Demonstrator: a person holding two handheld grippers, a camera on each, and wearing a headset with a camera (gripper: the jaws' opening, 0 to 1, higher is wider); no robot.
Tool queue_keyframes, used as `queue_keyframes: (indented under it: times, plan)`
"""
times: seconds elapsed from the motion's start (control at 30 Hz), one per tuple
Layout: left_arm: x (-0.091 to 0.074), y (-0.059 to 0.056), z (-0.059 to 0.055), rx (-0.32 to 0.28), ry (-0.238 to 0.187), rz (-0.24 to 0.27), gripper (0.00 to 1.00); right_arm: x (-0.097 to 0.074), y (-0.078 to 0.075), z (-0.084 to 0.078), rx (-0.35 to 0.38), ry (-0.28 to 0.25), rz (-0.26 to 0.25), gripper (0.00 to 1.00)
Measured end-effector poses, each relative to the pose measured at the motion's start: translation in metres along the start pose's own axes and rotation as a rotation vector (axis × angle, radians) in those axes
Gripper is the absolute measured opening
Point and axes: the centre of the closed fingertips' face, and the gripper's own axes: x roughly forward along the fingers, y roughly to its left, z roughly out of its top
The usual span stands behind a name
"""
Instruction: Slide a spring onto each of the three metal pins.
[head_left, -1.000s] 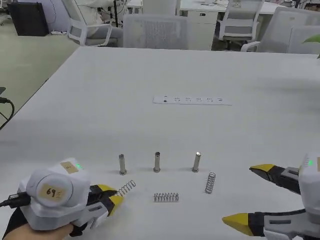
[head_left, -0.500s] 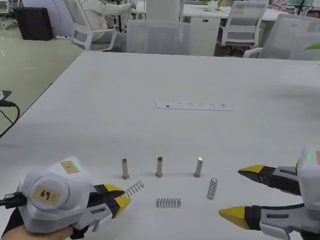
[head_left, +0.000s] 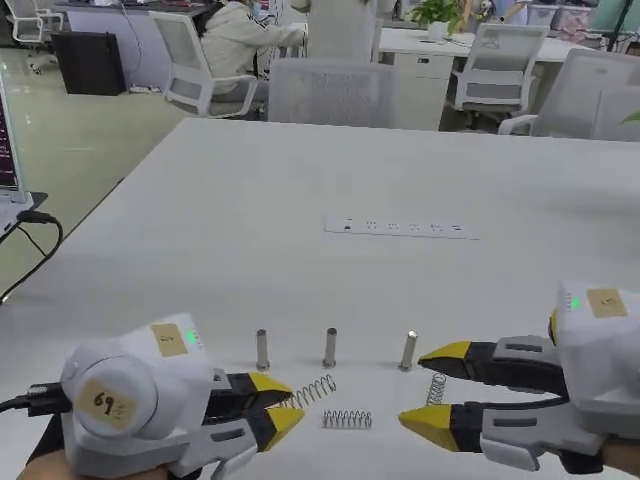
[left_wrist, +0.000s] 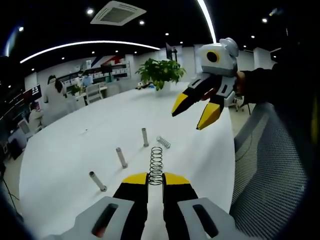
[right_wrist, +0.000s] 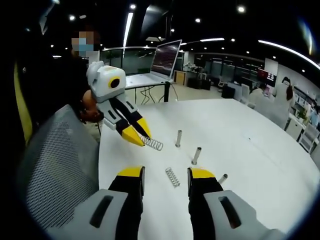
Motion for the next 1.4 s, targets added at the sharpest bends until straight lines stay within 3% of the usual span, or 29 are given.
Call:
queue_keyframes:
  times: [0.27, 0.6, 1.03, 1.4]
  plan:
    - [-0.001, -0.021, 0.016, 0.062, -0.035, -0.078, 0.03, 0.006, 0.011, 0.012, 0.008, -0.029, 0.055, 0.27]
    - [-0.003, -0.039, 0.026, 0.118, -0.075, -0.137, 0.03, 0.011, 0.028, 0.016, 0.044, -0.048, 0.131, 0.21]
    - [-0.004, -0.047, 0.034, 0.135, -0.121, -0.162, 0.03, 0.017, 0.041, 0.009, 0.073, -0.022, 0.193, 0.15]
    - [-0.001, -0.049, 0.028, 0.161, -0.093, -0.157, 0.02, 0.015, 0.047, 0.016, 0.058, -0.017, 0.204, 0.12]
